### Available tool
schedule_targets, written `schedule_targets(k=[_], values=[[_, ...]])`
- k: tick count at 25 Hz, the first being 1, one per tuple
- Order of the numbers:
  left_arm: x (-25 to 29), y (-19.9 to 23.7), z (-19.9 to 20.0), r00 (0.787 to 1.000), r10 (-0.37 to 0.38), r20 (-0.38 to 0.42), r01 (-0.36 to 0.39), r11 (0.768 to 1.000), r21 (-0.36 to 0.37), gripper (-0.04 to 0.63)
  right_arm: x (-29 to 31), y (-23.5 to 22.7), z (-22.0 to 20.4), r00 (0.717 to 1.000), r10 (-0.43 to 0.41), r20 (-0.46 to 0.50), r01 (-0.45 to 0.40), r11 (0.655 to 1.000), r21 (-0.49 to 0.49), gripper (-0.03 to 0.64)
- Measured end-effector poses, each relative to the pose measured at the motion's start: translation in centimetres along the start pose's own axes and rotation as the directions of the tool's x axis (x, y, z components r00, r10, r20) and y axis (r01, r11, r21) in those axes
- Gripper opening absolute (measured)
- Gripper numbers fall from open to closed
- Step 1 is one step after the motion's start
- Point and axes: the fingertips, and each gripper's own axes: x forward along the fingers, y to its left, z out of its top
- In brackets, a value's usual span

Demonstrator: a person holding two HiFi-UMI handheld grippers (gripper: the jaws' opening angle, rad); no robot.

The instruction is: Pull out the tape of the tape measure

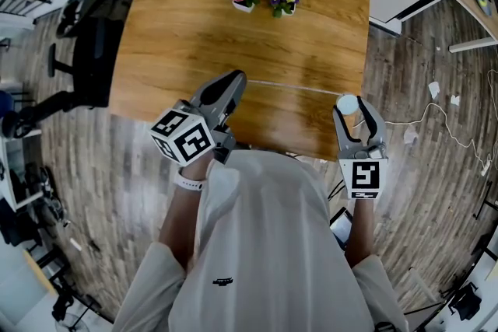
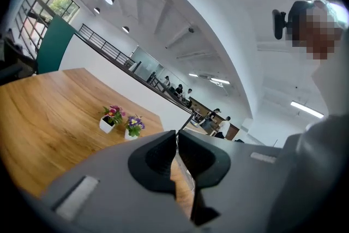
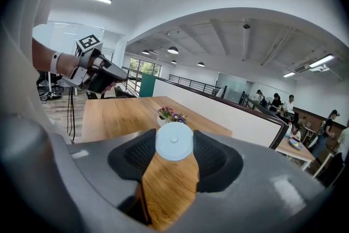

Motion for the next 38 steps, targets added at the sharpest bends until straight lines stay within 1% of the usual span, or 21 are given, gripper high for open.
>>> schedule_targets(k=[3, 5, 9, 13, 15, 17, 21, 24, 27, 30, 33, 36, 38], values=[[-0.8, 1.5, 0.2, 0.997, 0.079, -0.006, -0.079, 0.995, 0.063, 0.035, -0.2, -1.1, -1.1, 0.999, -0.027, -0.027, 0.028, 0.998, 0.048, 0.219], [-1.2, 2.1, 0.2, 0.994, 0.106, -0.017, -0.104, 0.990, 0.097, 0.037, -0.1, -1.3, -1.3, 0.999, -0.025, -0.032, 0.027, 0.999, 0.047, 0.219], [-1.2, 2.9, 0.0, 0.987, 0.154, -0.041, -0.145, 0.976, 0.164, 0.037, 0.8, -0.9, -1.2, 0.999, -0.016, -0.047, 0.016, 1.000, 0.015, 0.219], [-1.5, 3.8, -0.2, 0.975, 0.215, -0.052, -0.199, 0.957, 0.210, 0.037, 1.1, -1.8, -1.9, 0.996, -0.048, -0.076, 0.051, 0.998, 0.037, 0.219], [-2.0, 4.7, 0.0, 0.969, 0.242, -0.045, -0.227, 0.951, 0.208, 0.037, 1.0, -2.9, -2.6, 0.993, -0.070, -0.095, 0.075, 0.996, 0.057, 0.219], [-2.4, 5.2, 0.0, 0.967, 0.250, -0.046, -0.236, 0.950, 0.204, 0.037, 0.7, -3.7, -3.2, 0.991, -0.078, -0.107, 0.086, 0.994, 0.067, 0.219], [-2.4, 5.5, -0.2, 0.964, 0.260, -0.064, -0.238, 0.942, 0.237, 0.037, 0.7, -3.9, -3.6, 0.991, -0.069, -0.115, 0.076, 0.996, 0.051, 0.219], [-2.5, 6.1, -0.2, 0.955, 0.291, -0.061, -0.268, 0.931, 0.249, 0.037, 0.6, -4.5, -4.0, 0.987, -0.091, -0.131, 0.099, 0.994, 0.052, 0.219], [-3.3, 7.3, 0.6, 0.943, 0.331, -0.038, -0.313, 0.920, 0.236, 0.037, 0.0, -5.9, -4.7, 0.982, -0.122, -0.145, 0.135, 0.988, 0.078, 0.219], [-3.9, 8.1, 1.0, 0.940, 0.340, -0.030, -0.325, 0.917, 0.231, 0.038, -0.4, -6.4, -5.2, 0.981, -0.121, -0.151, 0.133, 0.988, 0.074, 0.219], [-4.1, 8.7, 1.0, 0.931, 0.363, -0.031, -0.345, 0.906, 0.246, 0.037, -0.4, -6.6, -5.6, 0.977, -0.134, -0.164, 0.146, 0.987, 0.064, 0.219], [-4.9, 9.9, 1.6, 0.922, 0.386, -0.013, -0.373, 0.900, 0.226, 0.037, -0.9, -7.9, -6.3, 0.971, -0.164, -0.175, 0.181, 0.980, 0.088, 0.219], [-5.3, 10.4, 1.9, 0.921, 0.391, -0.007, -0.380, 0.899, 0.218, 0.038, -1.3, -8.4, -6.7, 0.968, -0.170, -0.182, 0.189, 0.978, 0.090, 0.219]])
